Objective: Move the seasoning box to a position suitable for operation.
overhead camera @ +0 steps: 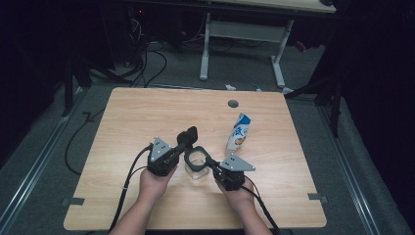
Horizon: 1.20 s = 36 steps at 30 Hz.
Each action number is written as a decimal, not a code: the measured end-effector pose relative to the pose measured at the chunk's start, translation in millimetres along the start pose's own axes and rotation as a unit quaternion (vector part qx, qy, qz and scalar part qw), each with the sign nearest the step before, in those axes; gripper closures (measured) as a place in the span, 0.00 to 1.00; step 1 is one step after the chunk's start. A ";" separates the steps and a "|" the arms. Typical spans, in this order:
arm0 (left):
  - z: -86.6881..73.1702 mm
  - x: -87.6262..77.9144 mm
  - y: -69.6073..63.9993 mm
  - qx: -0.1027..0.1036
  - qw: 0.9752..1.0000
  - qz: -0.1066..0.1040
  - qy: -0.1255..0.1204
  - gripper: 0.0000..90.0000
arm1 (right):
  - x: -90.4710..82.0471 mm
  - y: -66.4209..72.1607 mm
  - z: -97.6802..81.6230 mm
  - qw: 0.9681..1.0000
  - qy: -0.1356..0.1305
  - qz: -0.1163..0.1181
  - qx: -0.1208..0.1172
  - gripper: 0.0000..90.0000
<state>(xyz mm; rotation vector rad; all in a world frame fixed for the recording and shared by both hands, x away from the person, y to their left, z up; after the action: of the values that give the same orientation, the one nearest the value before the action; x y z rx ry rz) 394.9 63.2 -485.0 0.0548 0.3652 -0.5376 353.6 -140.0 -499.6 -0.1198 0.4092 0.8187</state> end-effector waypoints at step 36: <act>-47.3 29.6 15.2 0.008 0.999 -0.001 0.049 1.00 | -15.9 -6.3 -9.0 1.000 -0.009 -0.029 0.009 0.99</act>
<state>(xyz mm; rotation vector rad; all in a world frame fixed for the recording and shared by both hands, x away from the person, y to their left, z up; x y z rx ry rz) 410.9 68.7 -540.3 0.0959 0.4573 -0.5408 345.7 -157.5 -501.8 -0.1074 0.3936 0.7586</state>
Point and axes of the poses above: each handheld gripper's, and its own axes: x roughly forward along the jaws, z roughly out of its top, y roughly to its left, the point moved 3 cm from there along x, roughly forward along the jaws, and after that the axes turned 9 degrees about z, right-handed, at the moved point
